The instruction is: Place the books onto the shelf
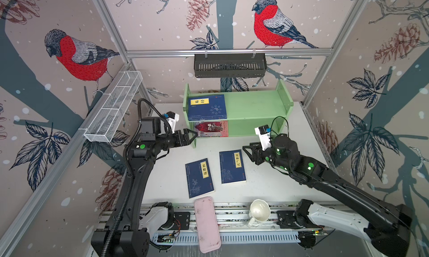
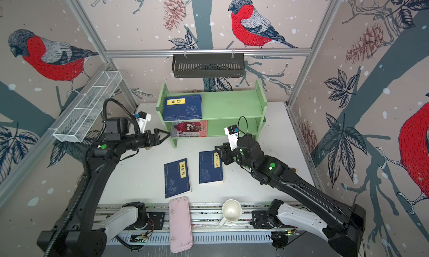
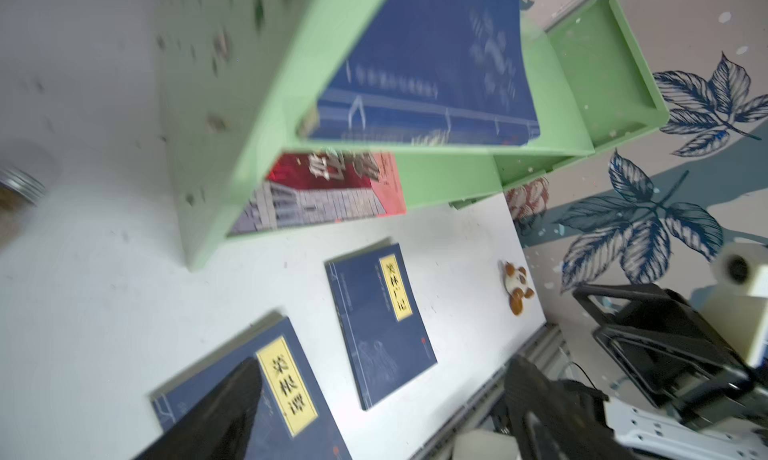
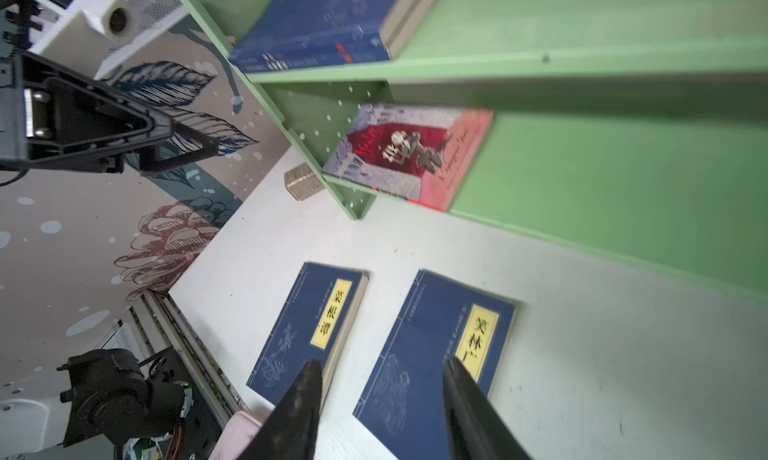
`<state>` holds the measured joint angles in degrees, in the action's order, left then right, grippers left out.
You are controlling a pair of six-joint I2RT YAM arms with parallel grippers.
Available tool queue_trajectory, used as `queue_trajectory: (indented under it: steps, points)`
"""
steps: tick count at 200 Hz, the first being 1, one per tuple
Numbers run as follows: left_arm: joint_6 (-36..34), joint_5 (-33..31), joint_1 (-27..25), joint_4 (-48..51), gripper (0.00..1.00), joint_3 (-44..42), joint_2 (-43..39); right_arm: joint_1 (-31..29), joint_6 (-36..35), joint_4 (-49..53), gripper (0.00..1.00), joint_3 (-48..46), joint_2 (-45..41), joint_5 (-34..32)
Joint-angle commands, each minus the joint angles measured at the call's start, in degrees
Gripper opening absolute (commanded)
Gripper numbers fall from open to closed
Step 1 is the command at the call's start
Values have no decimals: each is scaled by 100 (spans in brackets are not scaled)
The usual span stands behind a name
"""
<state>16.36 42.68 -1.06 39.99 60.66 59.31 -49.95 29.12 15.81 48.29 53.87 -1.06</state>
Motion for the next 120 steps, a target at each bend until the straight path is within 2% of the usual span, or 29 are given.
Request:
queue_trajectory:
  steps: [1, 32, 63, 90, 120]
  points:
    - [172, 545, -164, -75, 92, -556, -240, -89, 812, -160, 49, -376, -67, -326]
    - [735, 548, -463, -1040, 92, -1669, -540, -146, 1205, -406, 51, -864, 126, -259]
    - [1255, 116, -474, -1752, 92, -2766, -1051, -8, 1557, -408, 53, -1188, 658, -384]
    - [1817, 104, -605, -2607, 92, -3476, -1340, 384, 1702, -957, 54, -1595, 1102, 285]
    - [2094, -108, -889, -3224, 93, -3660, -1136, 736, 1748, -1554, 54, -1859, 1396, 914]
